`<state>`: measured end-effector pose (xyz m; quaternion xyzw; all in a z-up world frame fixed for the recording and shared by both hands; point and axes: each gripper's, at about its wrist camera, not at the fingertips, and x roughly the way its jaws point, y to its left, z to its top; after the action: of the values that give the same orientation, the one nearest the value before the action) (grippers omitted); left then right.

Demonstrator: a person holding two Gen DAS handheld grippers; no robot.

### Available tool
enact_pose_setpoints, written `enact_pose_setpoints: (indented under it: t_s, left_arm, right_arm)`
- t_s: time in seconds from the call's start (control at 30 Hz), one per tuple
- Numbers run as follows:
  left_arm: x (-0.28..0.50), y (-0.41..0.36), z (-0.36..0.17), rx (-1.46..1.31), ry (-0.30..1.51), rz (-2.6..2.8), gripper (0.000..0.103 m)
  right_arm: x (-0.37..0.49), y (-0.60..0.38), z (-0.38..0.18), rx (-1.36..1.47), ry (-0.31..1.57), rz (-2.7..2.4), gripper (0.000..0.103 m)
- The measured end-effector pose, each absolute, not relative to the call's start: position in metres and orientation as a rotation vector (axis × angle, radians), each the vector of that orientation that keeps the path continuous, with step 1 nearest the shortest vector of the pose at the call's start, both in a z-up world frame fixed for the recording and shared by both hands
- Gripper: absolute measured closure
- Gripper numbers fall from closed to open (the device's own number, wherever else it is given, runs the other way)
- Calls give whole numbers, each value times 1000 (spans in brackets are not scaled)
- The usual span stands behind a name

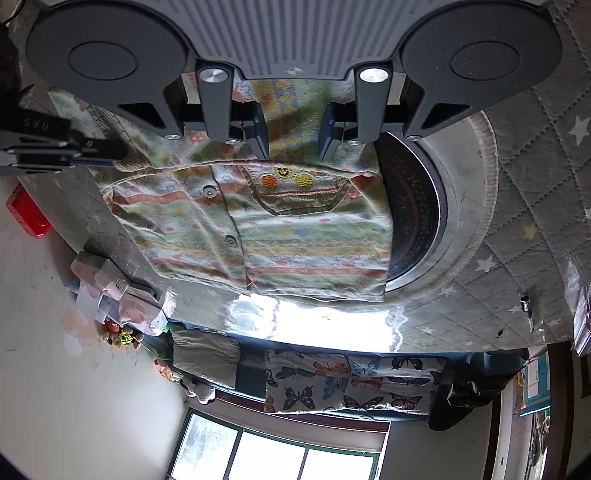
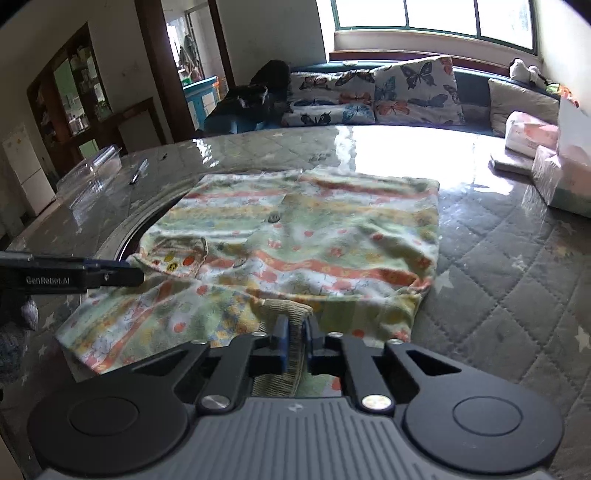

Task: Fold clothes

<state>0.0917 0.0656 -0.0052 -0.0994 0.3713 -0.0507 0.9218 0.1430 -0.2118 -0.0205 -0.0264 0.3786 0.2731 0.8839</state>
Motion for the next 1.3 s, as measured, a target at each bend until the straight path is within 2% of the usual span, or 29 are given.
enact_pose_setpoints:
  t_s: [0.17, 0.3, 0.43, 0.5, 0.67, 0.77, 0.83, 0.9, 1.1, 1.3]
  left_arm:
    - [92, 67, -6, -192, 760, -91, 72]
    - [92, 68, -7, -184, 761, -79, 72]
    - [85, 66, -2, -178, 754, -86, 69]
    - [80, 63, 3, -167, 742, -103, 62]
    - [63, 46, 8, -144, 734, -159, 50]
    - [52, 34, 3, -116, 743, -186, 48]
    - [46, 27, -2, -84, 748, -194, 47]
    - [40, 20, -7, -49, 752, -199, 43]
    - [33, 12, -12, -2, 737, -185, 38]
    - [24, 20, -6, -6, 729, -173, 38]
  right_arm:
    - [140, -211, -2, -68, 711, 552, 96]
    - [147, -207, -16, -102, 758, 524, 93]
    - [145, -214, -21, -91, 770, 510, 76]
    - [139, -215, -15, -98, 752, 537, 51]
    - [121, -206, -14, -177, 728, 611, 42]
    - [113, -204, -25, -203, 743, 631, 39]
    - [109, -204, -32, -214, 753, 640, 31]
    - [104, -207, -35, -238, 729, 646, 13]
    - [101, -215, -41, -228, 695, 638, 1]
    - [99, -223, -46, -208, 667, 638, 0]
